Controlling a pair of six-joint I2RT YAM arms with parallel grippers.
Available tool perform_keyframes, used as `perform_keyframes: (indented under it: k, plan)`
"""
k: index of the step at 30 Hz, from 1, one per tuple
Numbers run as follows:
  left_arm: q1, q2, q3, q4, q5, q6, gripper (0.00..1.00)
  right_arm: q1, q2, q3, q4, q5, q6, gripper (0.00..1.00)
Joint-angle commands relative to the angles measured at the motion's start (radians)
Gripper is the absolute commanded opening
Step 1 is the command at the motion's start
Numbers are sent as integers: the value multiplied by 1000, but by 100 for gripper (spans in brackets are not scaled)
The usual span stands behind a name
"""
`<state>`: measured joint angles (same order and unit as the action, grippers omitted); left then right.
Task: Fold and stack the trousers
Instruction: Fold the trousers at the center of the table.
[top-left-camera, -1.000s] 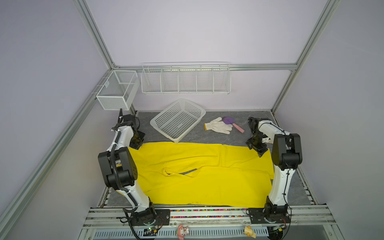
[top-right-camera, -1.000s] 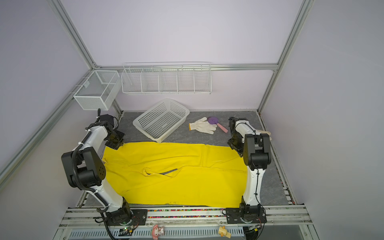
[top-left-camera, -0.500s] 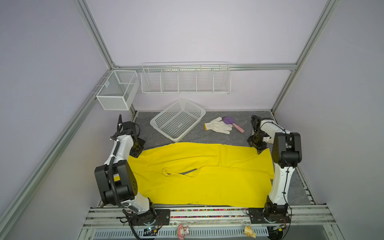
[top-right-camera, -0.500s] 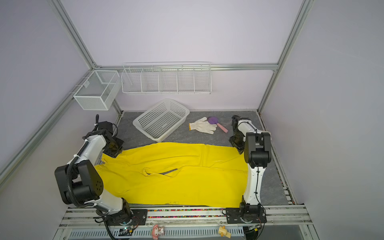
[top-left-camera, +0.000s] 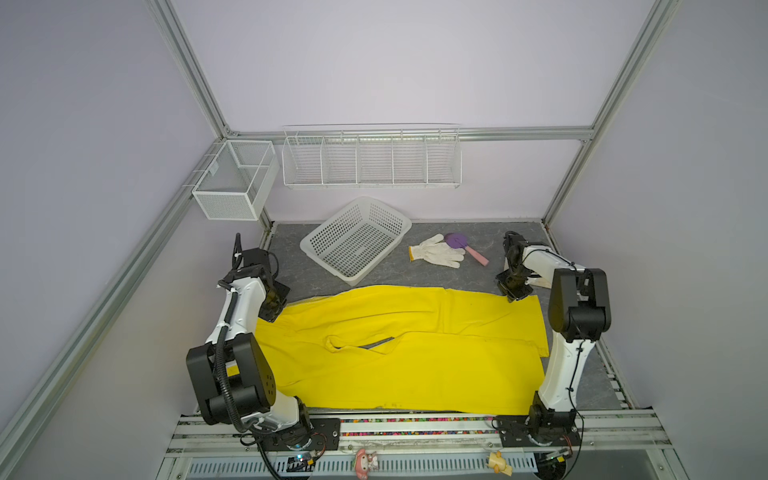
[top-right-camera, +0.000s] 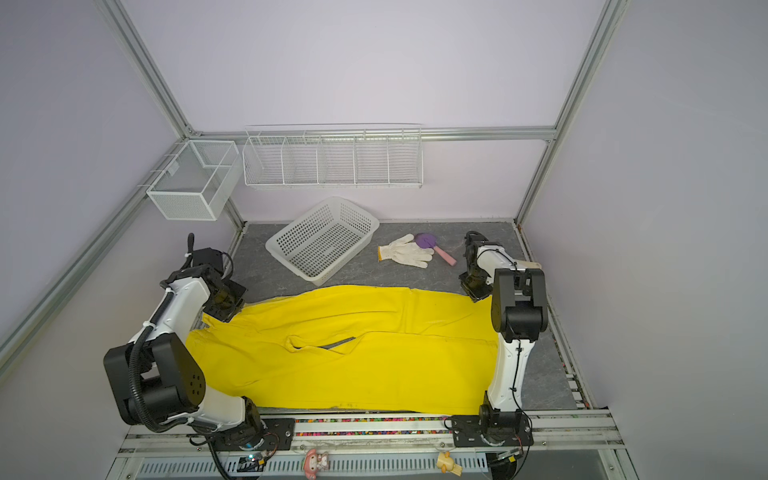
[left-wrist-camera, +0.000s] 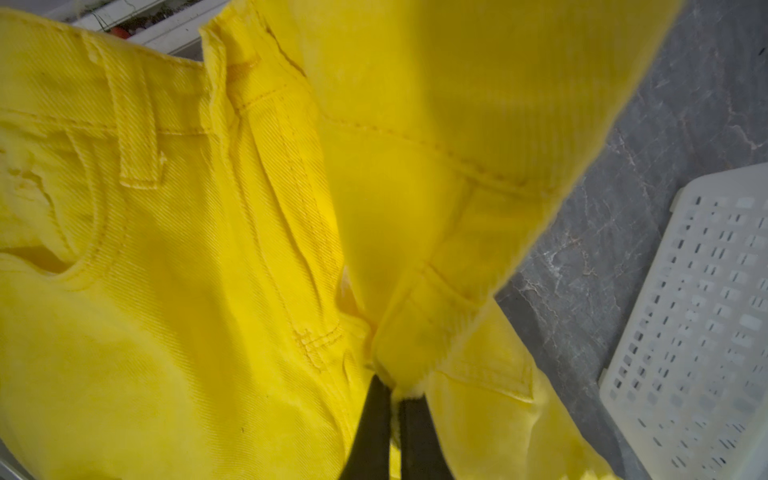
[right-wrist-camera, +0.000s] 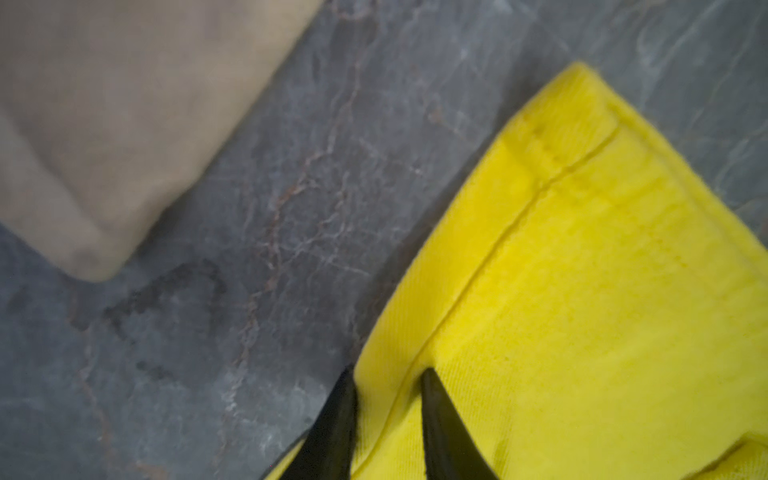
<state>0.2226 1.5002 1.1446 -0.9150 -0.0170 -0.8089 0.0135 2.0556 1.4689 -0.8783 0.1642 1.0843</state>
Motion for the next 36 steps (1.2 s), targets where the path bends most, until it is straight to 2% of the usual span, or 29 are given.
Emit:
perform_keyframes:
  k: [1,5,11,14,22,28,36]
  plan:
    - [6,-33,-3,-23,16,20,0,-11,27,-98,52,-32,3,19]
    - [6,-56,23,-59,11,38,0,-13,-40,-97,76,-28,-60,6]
    - [5,-100,43,-127,-19,64,0,-17,-212,-88,37,-73,-120,6]
    - [3,-127,-9,-117,42,60,0,-7,-333,-170,38,-142,-120,6]
    - [-2,-201,-191,-103,62,35,0,50,-674,-450,36,-253,-128,6]
    - [-32,-167,-315,7,101,-13,0,137,-761,-658,65,-297,-115,6]
    - [-74,-64,-412,146,115,-22,0,271,-690,-825,243,-266,-87,6]
